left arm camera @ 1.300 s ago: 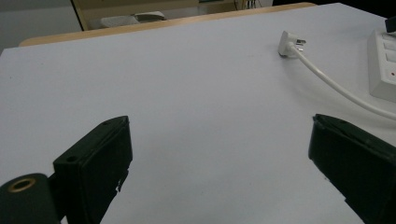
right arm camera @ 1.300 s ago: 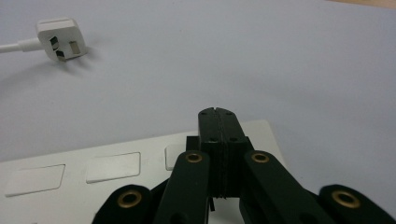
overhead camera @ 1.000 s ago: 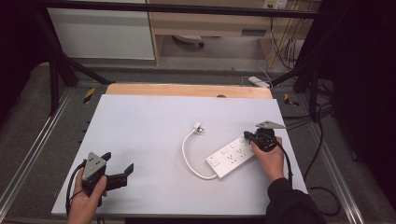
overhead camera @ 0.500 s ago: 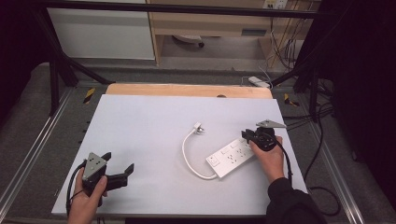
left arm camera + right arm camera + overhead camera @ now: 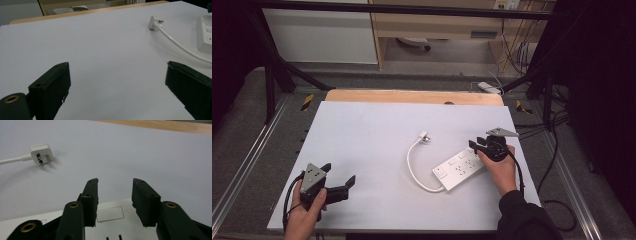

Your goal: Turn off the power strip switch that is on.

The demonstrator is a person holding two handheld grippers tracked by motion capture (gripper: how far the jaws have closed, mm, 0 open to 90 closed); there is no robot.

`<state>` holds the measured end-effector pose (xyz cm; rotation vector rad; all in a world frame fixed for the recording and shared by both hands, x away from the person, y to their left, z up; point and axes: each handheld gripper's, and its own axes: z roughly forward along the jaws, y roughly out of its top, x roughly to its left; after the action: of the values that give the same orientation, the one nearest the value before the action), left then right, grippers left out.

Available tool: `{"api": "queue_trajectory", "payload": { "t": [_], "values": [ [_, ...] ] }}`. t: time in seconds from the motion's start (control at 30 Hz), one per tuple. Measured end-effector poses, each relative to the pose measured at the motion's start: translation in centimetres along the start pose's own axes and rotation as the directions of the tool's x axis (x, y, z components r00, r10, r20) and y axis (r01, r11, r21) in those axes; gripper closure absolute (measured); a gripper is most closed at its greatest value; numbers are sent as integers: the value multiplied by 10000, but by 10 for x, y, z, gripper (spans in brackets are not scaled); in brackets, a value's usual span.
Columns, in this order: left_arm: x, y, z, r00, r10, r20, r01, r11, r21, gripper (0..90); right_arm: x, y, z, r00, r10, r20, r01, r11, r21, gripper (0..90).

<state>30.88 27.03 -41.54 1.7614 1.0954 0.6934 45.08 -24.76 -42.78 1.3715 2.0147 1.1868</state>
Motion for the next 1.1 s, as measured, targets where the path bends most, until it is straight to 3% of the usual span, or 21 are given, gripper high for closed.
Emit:
{"api": "queue_trajectory", "payload": {
  "t": [0.13, 0.57, 0.93, 1.1],
  "values": [
    [0, 0, 0, 10000, -8, 2, 8, 10000, -9, 64, 0, 2, -1, 10000, -39, 57, 39, 10000, -73, 458],
    [0, 0, 0, 10000, 40, 48, -40, 10000, 10, 64, 6, 9, -11, 9998, -114, 183, 121, 9992, -384, 330],
    [0, 0, 0, 10000, 42, 40, -42, 10000, 10, 64, 7, 16, -19, 9998, 112, 143, -105, 9989, -461, 159],
    [0, 0, 0, 10000, 42, 41, -42, 10000, 18, 64, 8, 19, -22, 9995, 271, 161, -258, 9965, -793, 118]
  ]
}}
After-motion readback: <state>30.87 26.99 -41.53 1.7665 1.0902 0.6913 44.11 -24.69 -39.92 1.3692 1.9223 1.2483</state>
